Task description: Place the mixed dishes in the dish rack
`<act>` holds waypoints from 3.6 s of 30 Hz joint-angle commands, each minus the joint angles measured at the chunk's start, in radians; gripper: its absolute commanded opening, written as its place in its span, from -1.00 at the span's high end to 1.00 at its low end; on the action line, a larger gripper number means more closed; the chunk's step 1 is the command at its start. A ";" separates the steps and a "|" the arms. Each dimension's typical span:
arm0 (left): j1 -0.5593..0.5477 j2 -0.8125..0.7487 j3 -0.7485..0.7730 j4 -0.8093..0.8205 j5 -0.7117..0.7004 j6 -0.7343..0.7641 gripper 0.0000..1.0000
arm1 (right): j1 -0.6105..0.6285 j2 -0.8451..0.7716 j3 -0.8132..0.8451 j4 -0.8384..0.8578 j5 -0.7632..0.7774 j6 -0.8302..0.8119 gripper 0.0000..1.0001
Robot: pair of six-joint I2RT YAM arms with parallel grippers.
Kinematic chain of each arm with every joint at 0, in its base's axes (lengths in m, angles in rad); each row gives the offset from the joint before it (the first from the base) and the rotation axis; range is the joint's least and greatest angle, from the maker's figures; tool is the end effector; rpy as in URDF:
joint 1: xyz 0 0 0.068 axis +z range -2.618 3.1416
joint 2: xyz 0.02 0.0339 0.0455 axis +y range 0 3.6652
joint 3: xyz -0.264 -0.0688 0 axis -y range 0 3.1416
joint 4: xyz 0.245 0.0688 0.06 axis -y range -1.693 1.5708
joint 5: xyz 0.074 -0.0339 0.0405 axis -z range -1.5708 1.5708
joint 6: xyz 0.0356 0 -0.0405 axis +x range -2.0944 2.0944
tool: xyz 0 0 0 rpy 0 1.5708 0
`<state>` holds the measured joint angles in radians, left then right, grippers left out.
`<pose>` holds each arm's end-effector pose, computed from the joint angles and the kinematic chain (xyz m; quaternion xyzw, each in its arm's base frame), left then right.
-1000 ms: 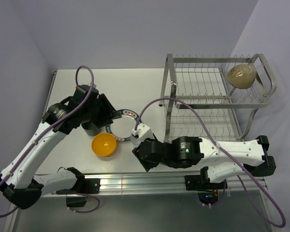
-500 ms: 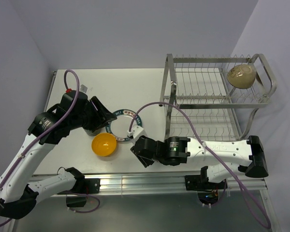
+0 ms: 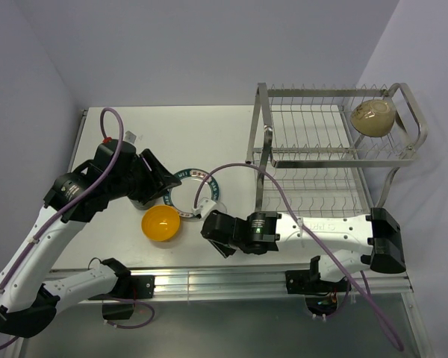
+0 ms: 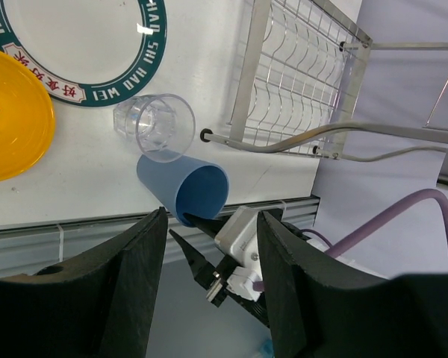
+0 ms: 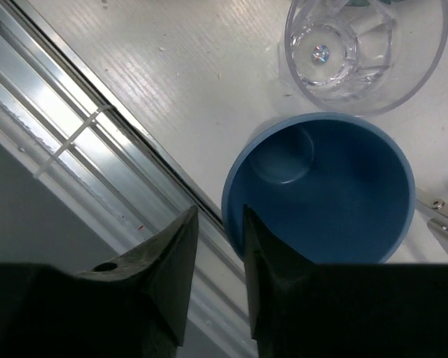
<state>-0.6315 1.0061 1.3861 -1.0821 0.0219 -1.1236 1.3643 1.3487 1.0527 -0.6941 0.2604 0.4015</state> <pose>0.1349 -0.0996 0.4123 -0.2165 0.8809 -0.3300 0.2613 0.0650 0.2655 0.2663 -0.4069 0.8593 0.1403 0.2763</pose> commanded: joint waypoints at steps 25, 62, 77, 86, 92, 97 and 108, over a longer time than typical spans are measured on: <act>0.016 -0.015 0.168 0.482 0.418 0.275 -0.49 | -0.002 -0.203 0.565 -0.303 -0.072 0.103 1.00; -0.131 -0.027 -0.032 0.946 0.791 0.188 -0.53 | -0.309 -0.370 0.737 0.027 -0.440 0.227 1.00; -0.131 0.023 0.085 0.797 0.743 0.305 -0.53 | -0.335 -0.385 0.727 0.047 -0.523 0.267 1.00; -0.131 0.029 0.116 0.734 0.686 0.361 -0.53 | -0.347 -0.376 0.748 0.065 -0.564 0.289 1.00; -0.129 0.022 0.160 0.683 0.523 0.406 -0.53 | -0.347 -0.372 0.750 0.067 -0.573 0.290 1.00; -0.129 0.014 0.108 0.775 0.642 0.351 -0.52 | -0.352 -0.376 0.753 0.071 -0.563 0.286 1.00; -0.123 -0.024 -0.002 0.975 0.811 0.211 -0.50 | -0.398 -0.436 0.702 0.114 -0.530 0.296 1.00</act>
<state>-0.7578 1.0100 1.4040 -0.2050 0.7647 -0.8680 0.9829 0.9451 1.7538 -0.6941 -0.2787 0.6907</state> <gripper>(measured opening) 0.755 0.031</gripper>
